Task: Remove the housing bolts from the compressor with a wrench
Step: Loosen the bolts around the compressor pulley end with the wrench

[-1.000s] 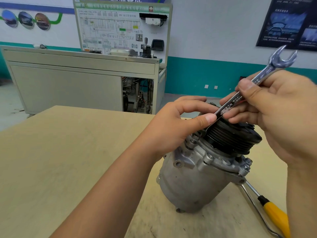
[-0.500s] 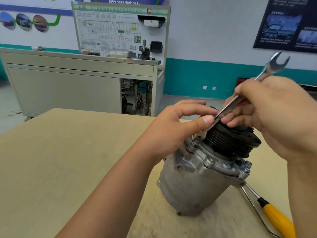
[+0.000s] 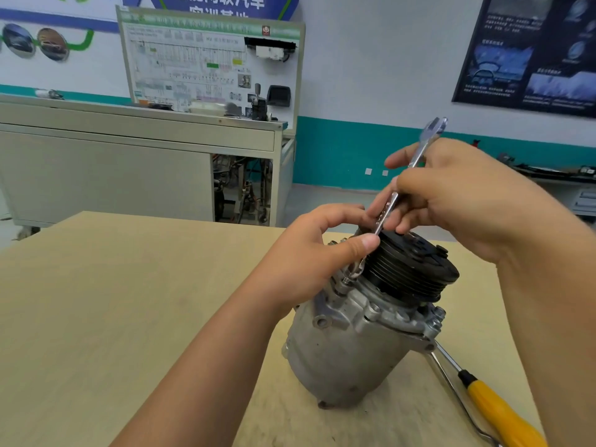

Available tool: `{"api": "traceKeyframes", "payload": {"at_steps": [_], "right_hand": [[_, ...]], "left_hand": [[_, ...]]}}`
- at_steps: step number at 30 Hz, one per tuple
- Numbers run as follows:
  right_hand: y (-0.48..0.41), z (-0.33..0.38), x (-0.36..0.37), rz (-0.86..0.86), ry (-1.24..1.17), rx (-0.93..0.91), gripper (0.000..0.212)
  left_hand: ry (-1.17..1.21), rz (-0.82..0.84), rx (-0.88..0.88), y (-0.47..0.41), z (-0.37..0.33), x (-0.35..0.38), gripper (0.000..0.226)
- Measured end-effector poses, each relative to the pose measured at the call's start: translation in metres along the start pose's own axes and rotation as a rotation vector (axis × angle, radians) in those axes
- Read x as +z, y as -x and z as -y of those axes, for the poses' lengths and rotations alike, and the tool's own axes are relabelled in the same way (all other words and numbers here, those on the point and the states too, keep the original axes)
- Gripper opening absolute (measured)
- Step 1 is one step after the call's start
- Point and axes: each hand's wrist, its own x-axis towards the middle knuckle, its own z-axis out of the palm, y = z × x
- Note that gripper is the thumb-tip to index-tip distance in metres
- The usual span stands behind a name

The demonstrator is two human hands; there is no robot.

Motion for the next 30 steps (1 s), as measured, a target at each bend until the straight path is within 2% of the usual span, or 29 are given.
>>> {"api": "traceKeyframes", "payload": {"at_steps": [4,8,15,18,24,30], "right_hand": [[0.002,-0.001,0.001,0.017,-0.045,-0.043,0.015],[0.004,-0.003,0.006,0.01,-0.142,-0.08,0.022],[0.005,0.001,0.014,-0.027,-0.096,-0.162,0.033],[0.009,0.002,0.014,-0.052,-0.047,-0.212,0.036],[0.019,-0.003,0.01,-0.08,0.053,-0.322,0.023],[0.027,-0.01,0.007,-0.044,-0.002,-0.332,0.016]], "left_hand": [[0.056,-0.019,-0.01,0.0,0.001,0.0,0.012],[0.07,-0.048,-0.032,0.001,-0.002,0.0,0.001],[0.128,-0.089,-0.016,0.002,-0.003,-0.002,0.011],[0.12,-0.057,0.023,0.003,-0.005,-0.003,0.023],[0.164,0.027,0.061,0.002,-0.003,-0.001,0.019],[0.146,0.084,0.09,0.003,-0.004,0.001,0.022]]}}
